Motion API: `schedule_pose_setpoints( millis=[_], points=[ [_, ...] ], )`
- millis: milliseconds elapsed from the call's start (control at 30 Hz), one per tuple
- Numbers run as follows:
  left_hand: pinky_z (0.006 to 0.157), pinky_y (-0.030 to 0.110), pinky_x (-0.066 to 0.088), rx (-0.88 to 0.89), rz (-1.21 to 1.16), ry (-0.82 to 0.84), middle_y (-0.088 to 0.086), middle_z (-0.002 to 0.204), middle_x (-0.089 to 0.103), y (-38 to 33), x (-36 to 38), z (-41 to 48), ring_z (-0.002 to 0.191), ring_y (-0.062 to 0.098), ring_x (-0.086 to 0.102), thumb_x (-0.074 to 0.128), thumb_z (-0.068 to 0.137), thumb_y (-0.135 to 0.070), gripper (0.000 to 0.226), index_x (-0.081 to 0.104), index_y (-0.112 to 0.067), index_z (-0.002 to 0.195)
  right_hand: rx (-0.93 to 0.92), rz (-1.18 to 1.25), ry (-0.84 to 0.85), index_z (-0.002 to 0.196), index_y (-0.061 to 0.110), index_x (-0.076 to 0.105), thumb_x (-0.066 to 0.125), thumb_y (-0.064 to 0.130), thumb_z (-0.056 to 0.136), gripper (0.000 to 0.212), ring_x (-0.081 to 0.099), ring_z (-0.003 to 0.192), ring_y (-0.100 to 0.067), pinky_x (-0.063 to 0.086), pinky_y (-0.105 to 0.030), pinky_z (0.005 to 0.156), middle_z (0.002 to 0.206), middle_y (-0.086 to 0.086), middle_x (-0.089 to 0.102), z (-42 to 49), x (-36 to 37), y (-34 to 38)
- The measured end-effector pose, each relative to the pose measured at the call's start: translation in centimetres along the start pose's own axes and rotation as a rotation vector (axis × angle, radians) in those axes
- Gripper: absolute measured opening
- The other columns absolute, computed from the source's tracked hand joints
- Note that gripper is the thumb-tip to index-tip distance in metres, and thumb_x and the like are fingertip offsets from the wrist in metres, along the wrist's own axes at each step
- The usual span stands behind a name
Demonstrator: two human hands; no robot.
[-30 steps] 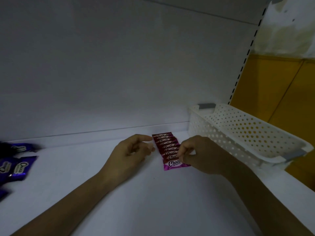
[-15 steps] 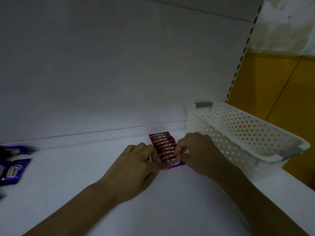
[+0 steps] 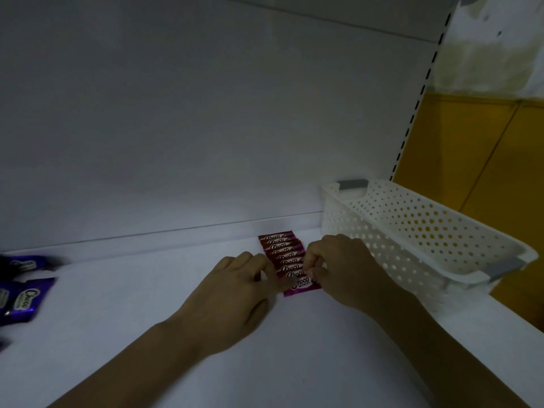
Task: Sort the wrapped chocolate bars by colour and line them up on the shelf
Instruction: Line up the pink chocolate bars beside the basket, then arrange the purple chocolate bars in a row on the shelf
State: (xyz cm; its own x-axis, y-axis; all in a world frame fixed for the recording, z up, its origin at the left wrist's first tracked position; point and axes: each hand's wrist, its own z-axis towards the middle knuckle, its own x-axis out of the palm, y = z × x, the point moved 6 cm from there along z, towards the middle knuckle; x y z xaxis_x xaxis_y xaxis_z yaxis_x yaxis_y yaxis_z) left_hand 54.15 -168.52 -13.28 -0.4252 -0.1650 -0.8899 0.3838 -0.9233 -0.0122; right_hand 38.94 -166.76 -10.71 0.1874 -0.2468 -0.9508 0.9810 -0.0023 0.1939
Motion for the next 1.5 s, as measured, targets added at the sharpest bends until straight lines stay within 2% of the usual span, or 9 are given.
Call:
schedule_pose_setpoints(
  millis=[233, 400, 800, 867, 933, 1033, 1100, 1300, 1500],
  points=[
    [0.086, 0.028, 0.047, -0.092, 0.102, -0.113, 0.002, 0.126, 0.063, -0.1, -1.4, 0.0, 0.107, 0.019, 0.063, 0.046, 0.086, -0.025, 0.045, 0.060, -0.014, 0.127, -0.030, 0.032, -0.178, 0.128, 0.019, 0.052, 0.047, 0.025, 0.097, 0.032, 0.051, 0.111, -0.017, 0.039, -0.029, 0.097, 0.124, -0.001, 0.056, 0.2, -0.8, 0.6],
    [0.106, 0.046, 0.040, -0.132, 0.348, 0.033, 0.006, 0.149, 0.042, -0.2, -3.4, -1.3, 0.133, 0.023, 0.046, 0.039, 0.091, -0.042, 0.057, 0.050, -0.013, 0.138, -0.161, 0.036, -0.152, 0.148, 0.022, 0.027, 0.043, 0.018, 0.099, 0.052, 0.017, 0.144, -0.012, 0.008, -0.025, 0.117, 0.157, 0.002, 0.022, -0.5, -0.6, 3.3],
    [0.107, 0.041, 0.025, -0.488, 0.578, 0.136, 0.007, 0.151, 0.035, 1.2, -13.5, -19.2, 0.138, 0.025, 0.036, 0.024, 0.096, -0.054, 0.066, 0.044, -0.010, 0.142, -0.725, 0.145, -0.057, 0.149, 0.018, 0.021, 0.040, 0.026, 0.100, 0.053, 0.011, 0.145, -0.010, -0.010, -0.007, 0.106, 0.158, 0.000, 0.017, -3.4, 4.2, 24.7],
    [0.110, 0.039, 0.022, -0.604, 0.548, 0.127, 0.005, 0.153, 0.032, 1.2, -14.6, -22.8, 0.139, 0.024, 0.034, 0.030, 0.093, -0.055, 0.068, 0.042, -0.012, 0.144, -0.747, 0.198, -0.033, 0.148, 0.017, 0.025, 0.042, 0.028, 0.099, 0.053, 0.016, 0.143, -0.014, -0.001, -0.012, 0.110, 0.156, -0.001, 0.022, -3.4, 5.3, 28.3],
    [0.117, 0.036, 0.018, -0.736, 0.494, 0.106, 0.001, 0.157, 0.020, 1.2, -15.6, -26.2, 0.143, 0.020, 0.027, 0.024, 0.091, -0.058, 0.073, 0.032, -0.014, 0.149, -0.713, 0.266, -0.005, 0.148, 0.017, 0.025, 0.042, 0.031, 0.099, 0.054, 0.021, 0.142, -0.017, 0.011, -0.023, 0.113, 0.155, -0.002, 0.024, -2.7, 6.6, 31.1],
    [0.118, 0.023, -0.003, -0.834, 0.428, 0.038, -0.012, 0.156, -0.018, 1.5, -16.5, -29.8, 0.146, 0.005, -0.009, 0.009, 0.088, -0.067, 0.077, -0.007, -0.026, 0.151, -0.588, 0.312, 0.023, 0.147, 0.015, 0.026, 0.041, 0.034, 0.099, 0.054, 0.027, 0.138, -0.023, 0.023, -0.032, 0.112, 0.152, -0.005, 0.028, -1.1, 8.2, 33.4],
    [0.113, 0.016, -0.011, -0.845, 0.423, 0.032, -0.015, 0.151, -0.028, 1.9, -16.9, -30.6, 0.143, 0.002, -0.018, 0.017, 0.093, -0.064, 0.073, -0.015, -0.029, 0.149, -0.471, 0.348, -0.010, 0.145, 0.012, 0.029, 0.042, 0.030, 0.099, 0.051, 0.032, 0.135, -0.026, 0.025, -0.034, 0.110, 0.149, -0.009, 0.032, -0.1, 8.8, 33.6],
    [0.119, 0.029, 0.003, -0.879, 0.344, -0.017, -0.005, 0.161, -0.010, 5.6, -16.4, -29.0, 0.148, 0.011, -0.003, 0.032, 0.095, -0.058, 0.074, -0.002, -0.025, 0.153, -0.168, 0.593, -0.026, 0.133, 0.006, 0.043, 0.040, 0.002, 0.092, 0.042, 0.048, 0.117, -0.034, 0.040, -0.041, 0.098, 0.132, -0.018, 0.046, 1.3, 9.9, 31.6],
    [0.116, 0.053, 0.005, -0.934, 0.255, 0.086, 0.000, 0.162, -0.001, 12.7, -14.0, -25.7, 0.148, 0.020, -0.003, 0.042, 0.088, -0.066, 0.080, 0.005, -0.036, 0.152, -0.096, 0.638, -0.117, 0.132, 0.011, 0.044, 0.041, 0.003, 0.095, 0.037, 0.048, 0.118, -0.026, 0.043, -0.030, 0.093, 0.131, -0.012, 0.047, 1.8, 10.1, 31.0]
  ],
)
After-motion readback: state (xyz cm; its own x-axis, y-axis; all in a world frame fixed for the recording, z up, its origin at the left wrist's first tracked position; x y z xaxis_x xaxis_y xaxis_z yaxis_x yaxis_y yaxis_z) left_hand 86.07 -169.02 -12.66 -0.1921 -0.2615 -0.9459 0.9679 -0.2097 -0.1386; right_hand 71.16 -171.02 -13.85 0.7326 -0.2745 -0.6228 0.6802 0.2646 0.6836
